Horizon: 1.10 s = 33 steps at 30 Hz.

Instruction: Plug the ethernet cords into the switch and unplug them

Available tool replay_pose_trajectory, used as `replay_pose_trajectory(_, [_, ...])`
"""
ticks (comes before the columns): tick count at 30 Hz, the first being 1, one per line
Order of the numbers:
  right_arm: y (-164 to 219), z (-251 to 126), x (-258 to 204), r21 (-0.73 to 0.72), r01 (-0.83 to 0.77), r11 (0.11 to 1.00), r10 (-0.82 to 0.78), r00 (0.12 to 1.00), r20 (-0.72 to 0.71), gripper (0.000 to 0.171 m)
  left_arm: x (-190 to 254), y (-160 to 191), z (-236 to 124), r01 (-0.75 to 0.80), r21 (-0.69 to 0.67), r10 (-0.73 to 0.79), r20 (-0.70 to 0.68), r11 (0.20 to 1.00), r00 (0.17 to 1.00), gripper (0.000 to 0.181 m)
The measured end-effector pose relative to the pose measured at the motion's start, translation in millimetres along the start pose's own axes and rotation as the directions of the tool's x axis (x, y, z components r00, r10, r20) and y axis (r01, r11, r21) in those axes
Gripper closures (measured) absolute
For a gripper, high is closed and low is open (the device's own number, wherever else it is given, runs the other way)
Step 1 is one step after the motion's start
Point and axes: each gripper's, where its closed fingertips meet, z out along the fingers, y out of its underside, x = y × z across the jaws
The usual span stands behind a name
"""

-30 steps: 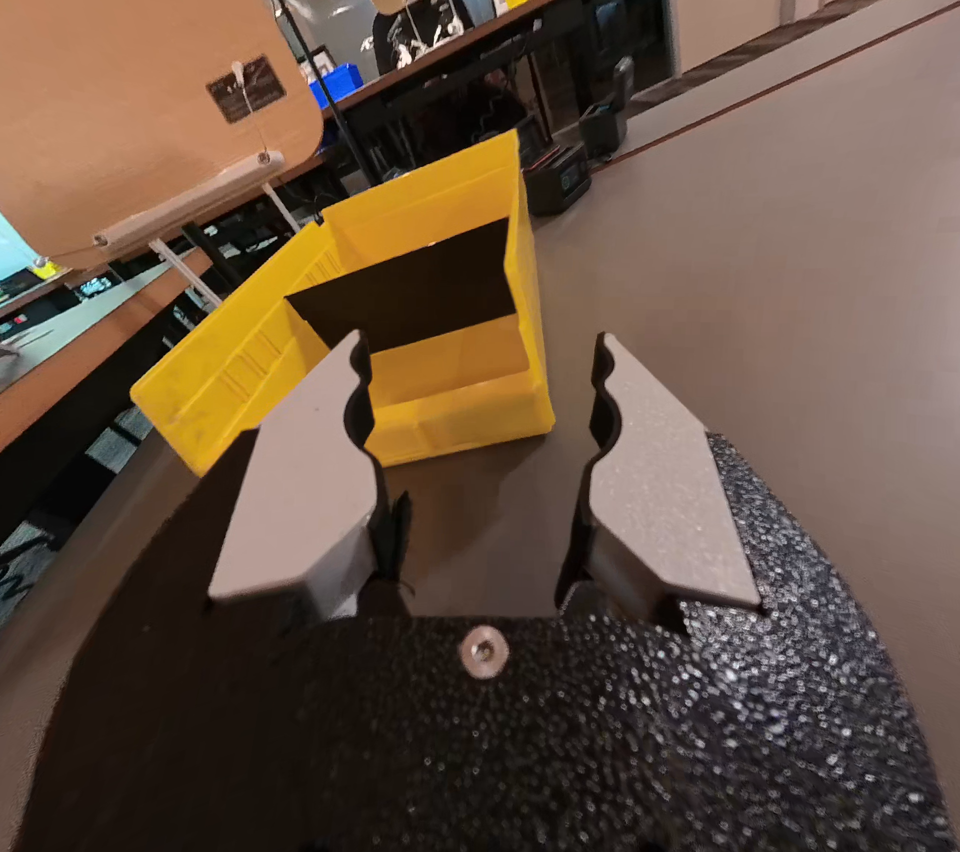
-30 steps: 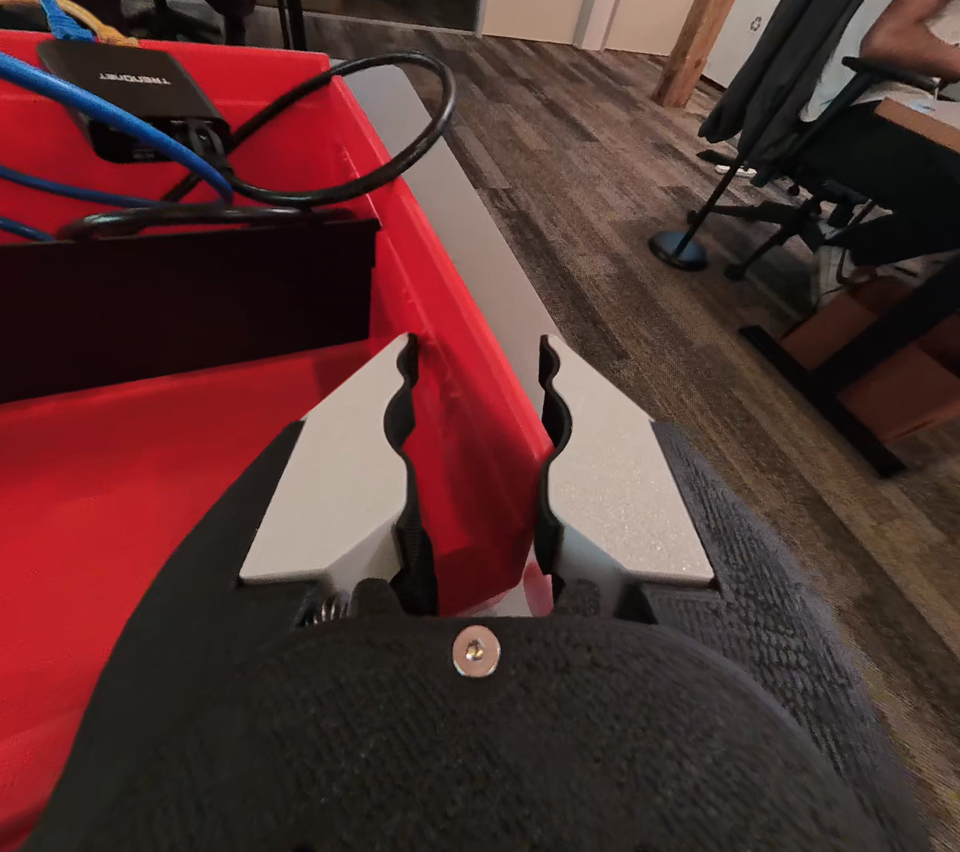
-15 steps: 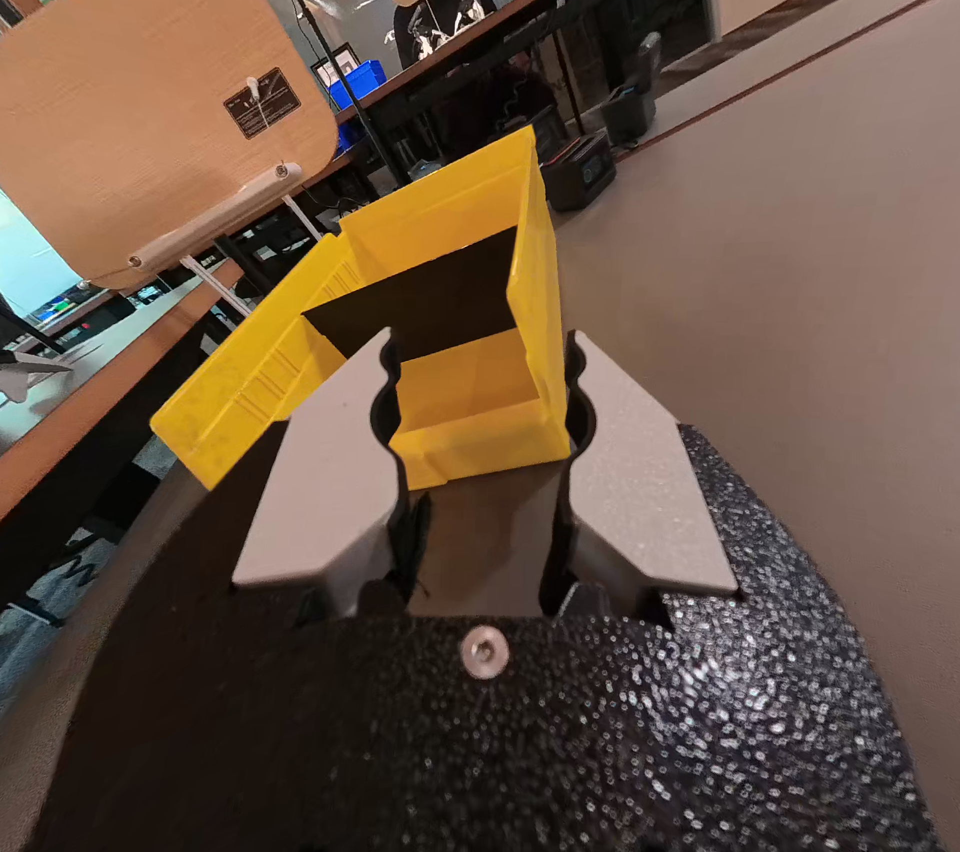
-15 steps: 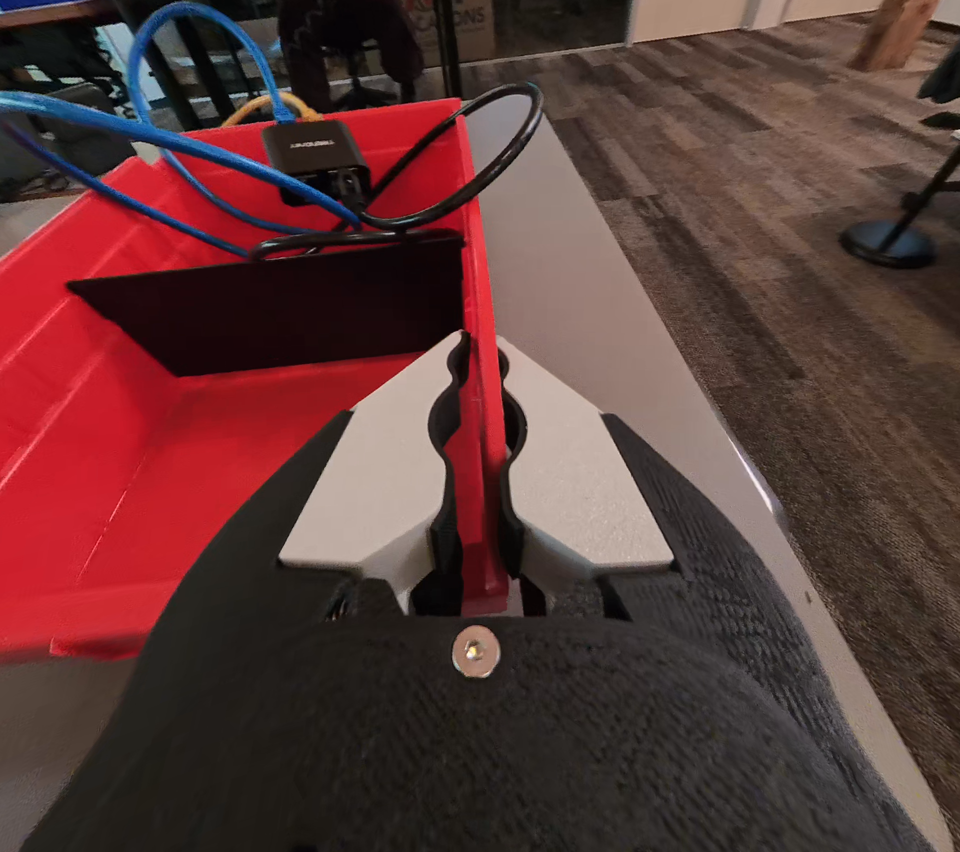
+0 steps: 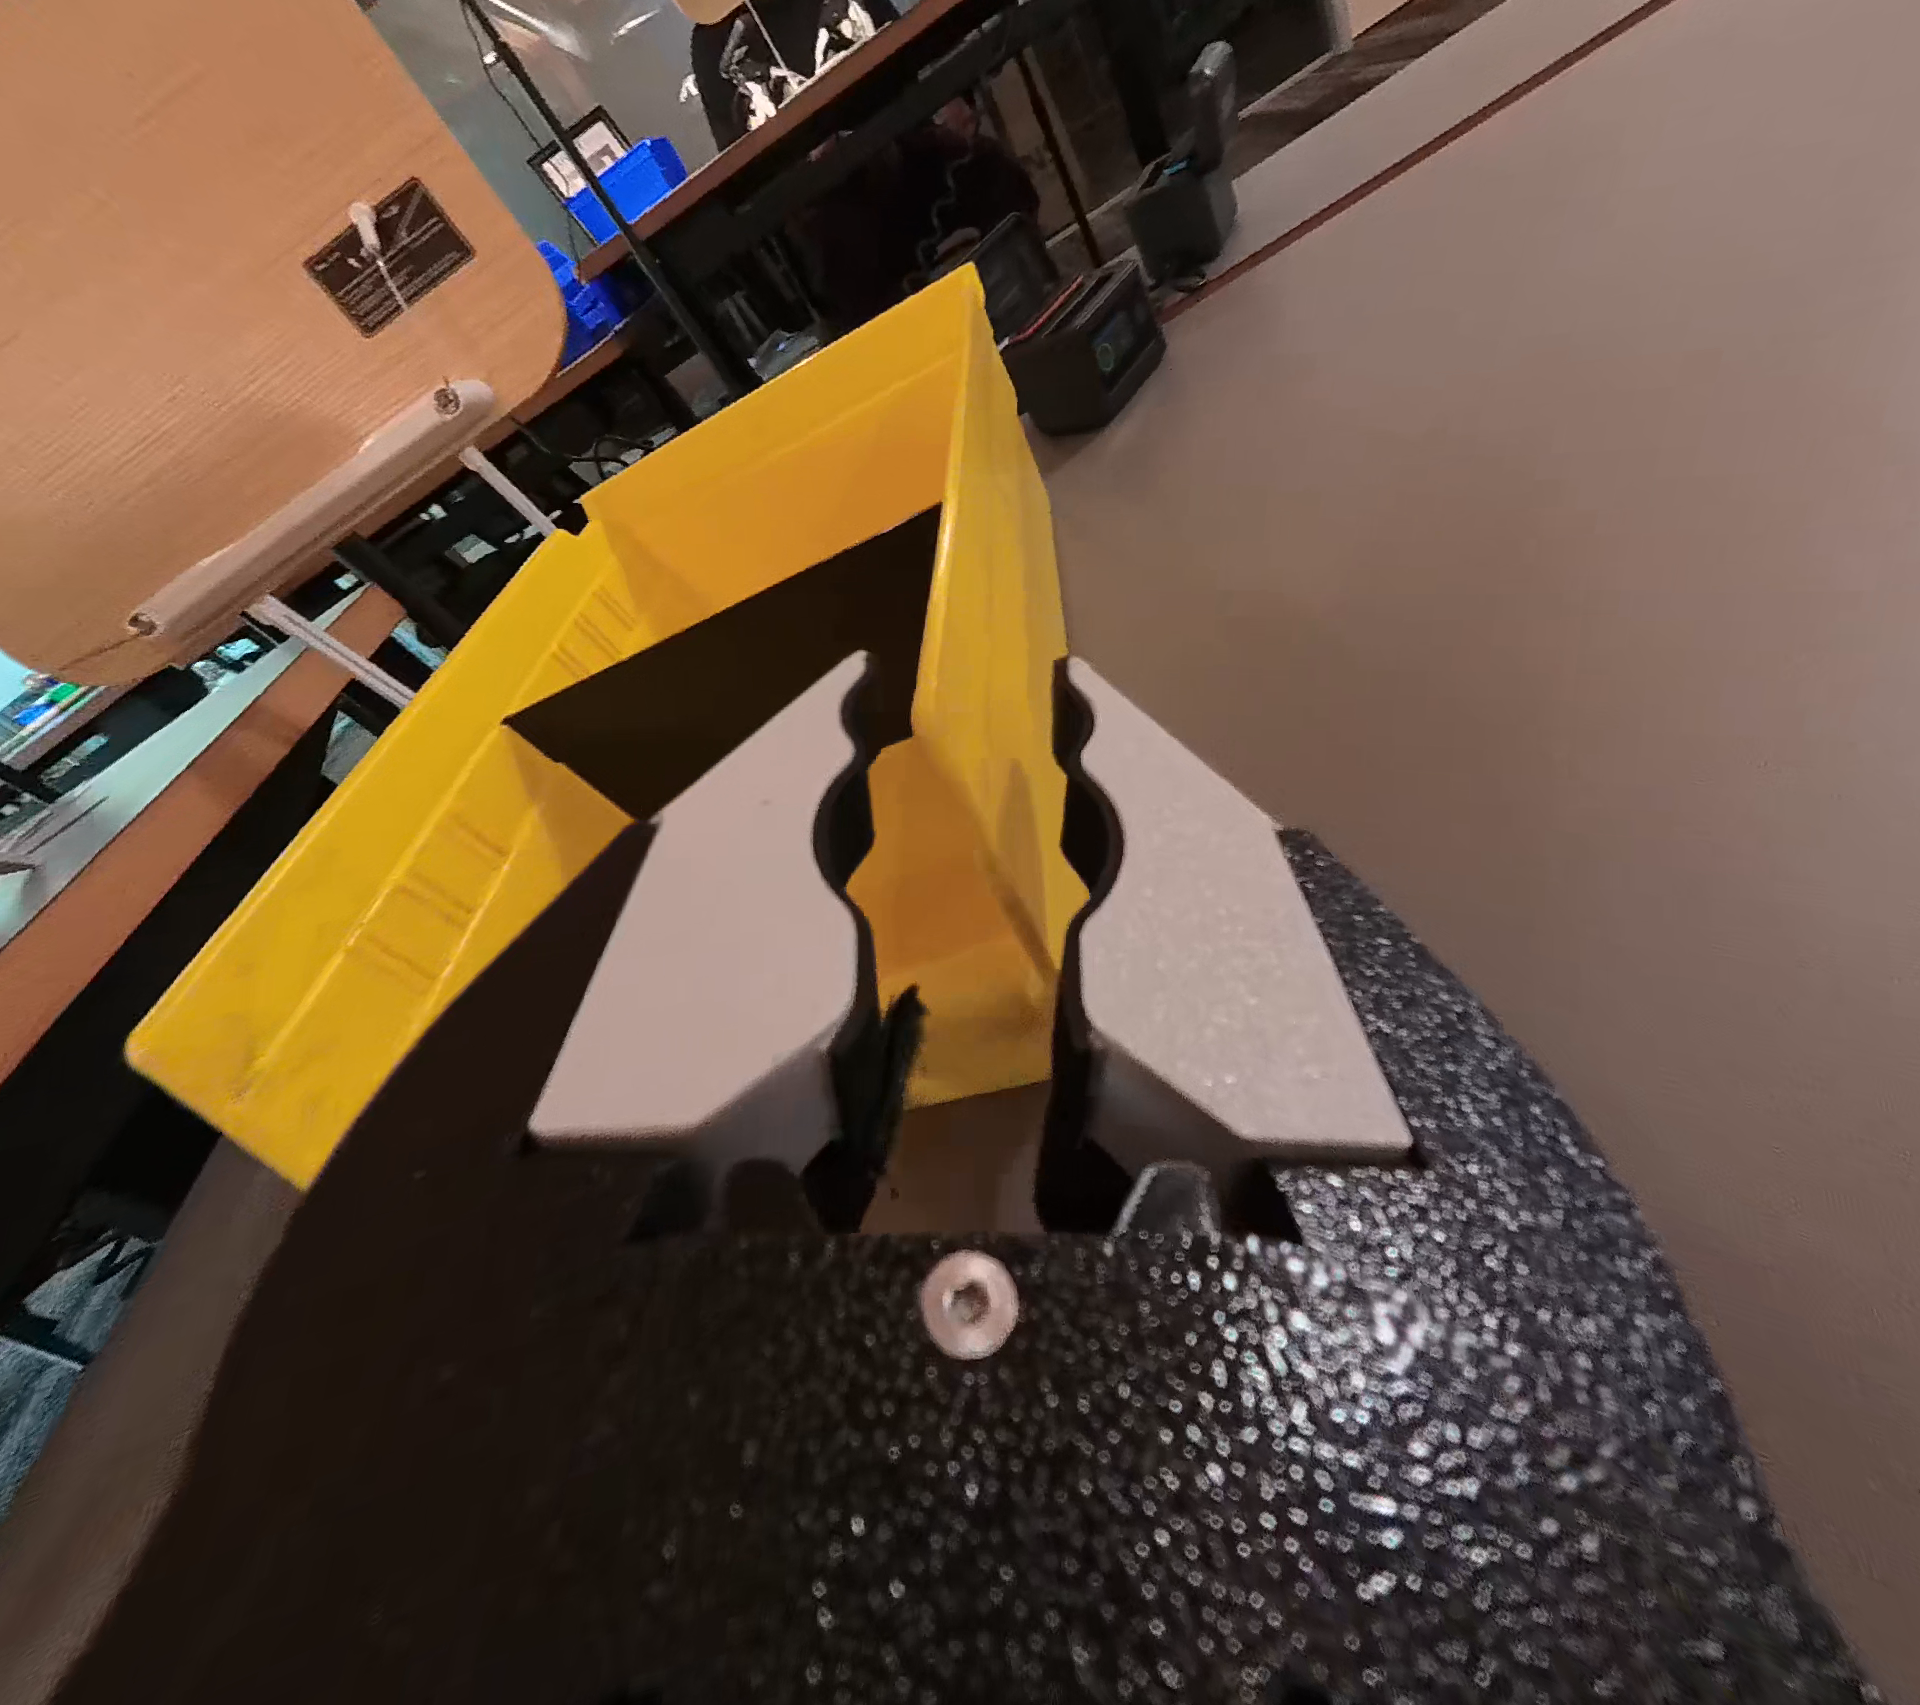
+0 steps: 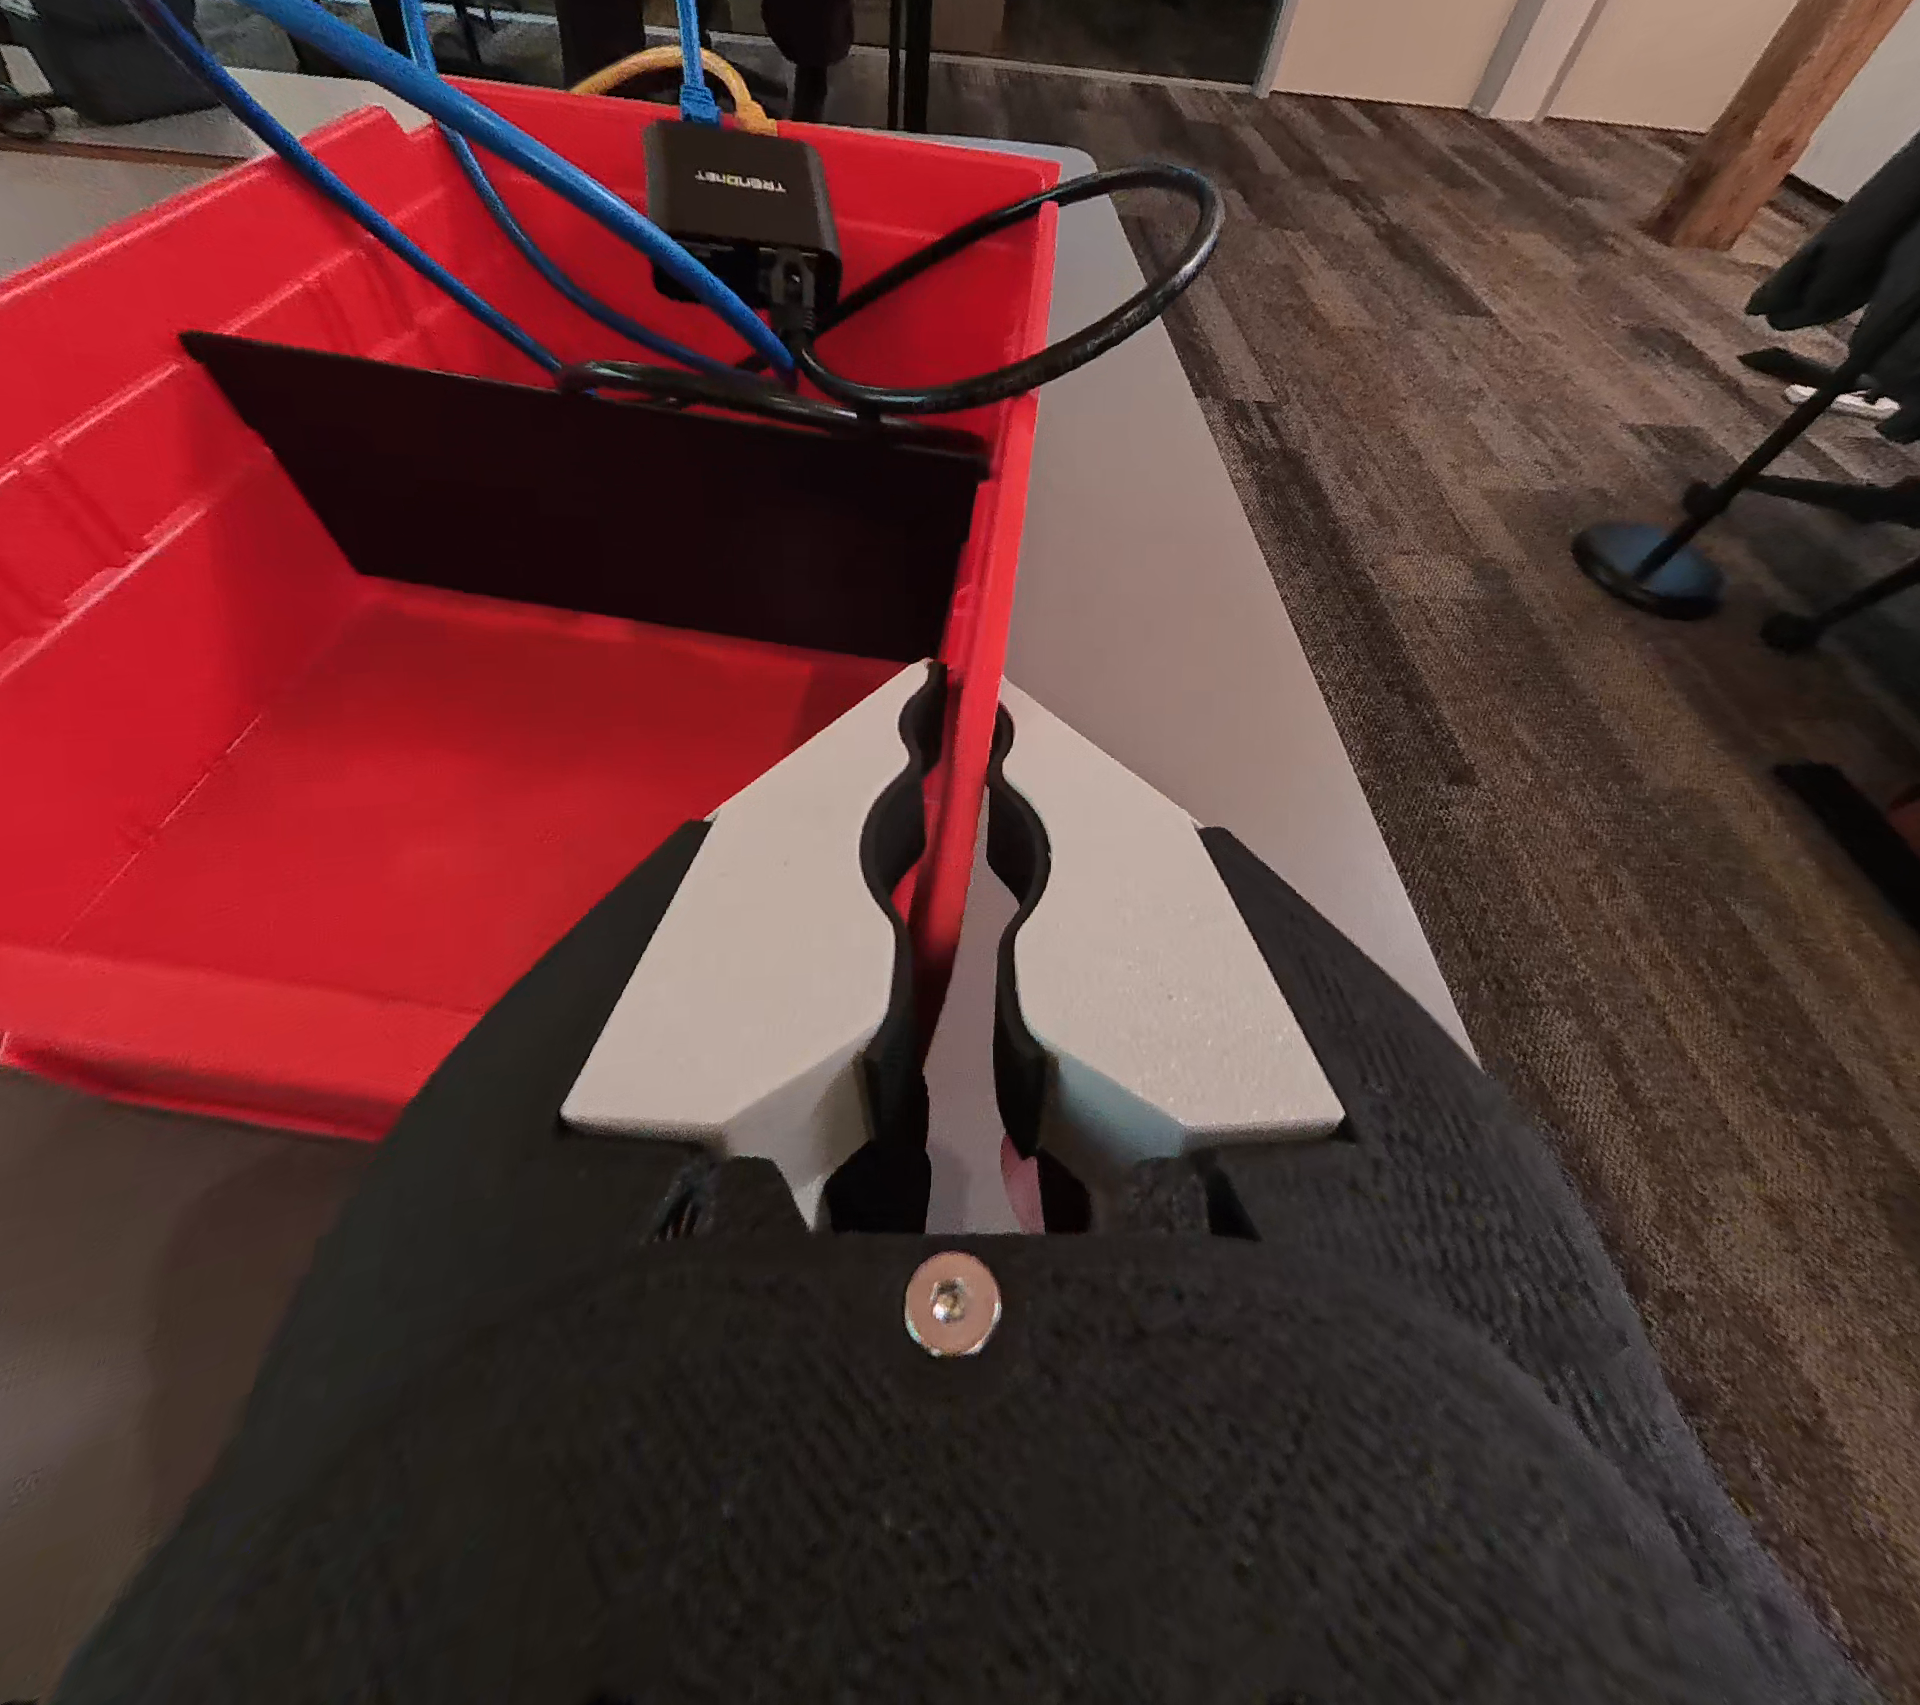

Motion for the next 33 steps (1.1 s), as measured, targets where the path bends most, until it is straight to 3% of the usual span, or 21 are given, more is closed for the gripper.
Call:
replay_pose_trajectory(2, [0.8, -2.5, 0.0, -0.001, 0.001, 1.0, -0.001, 1.0, -0.001, 0.169, 3.5, 0.1, 2.6, 0.02, 0.003, -0.02, -0.035, 1.0, 0.999, 0.165])
replay_pose_trajectory(9, [2.0, -7.2, -1.1, 0.0, -0.005, 1.0, 0.005, 1.0, 0.007, 0.169, 5.4, 1.1, 1.8, 0.218, -0.006, -0.216, -0.166, 0.976, 0.962, 0.178])
replay_pose_trajectory(14, [1.8, -8.0, -2.1, 0.002, -0.01, 1.0, 0.01, 1.0, 0.013, 0.169, -3.4, 6.0, -2.4, 0.286, -0.038, -0.288, -0.172, 0.957, 0.942, 0.181])
replay_pose_trajectory(22, [-0.8, -5.2, -12.8, 0.002, -0.009, 1.0, 0.008, 0.999, 0.037, 0.169, -22.4, -10.4, -16.3, 0.305, 0.022, -0.302, -0.089, 0.952, 0.949, 0.18])
replay_pose_trajectory(33, [-14.9, 11.8, -101.4, 0.006, 0.06, 0.998, -0.06, 0.975, 0.214, 0.168, -42.4, -19.0, -46.0, 0.368, 0.089, -0.366, -0.033, 0.926, 0.93, 0.18])
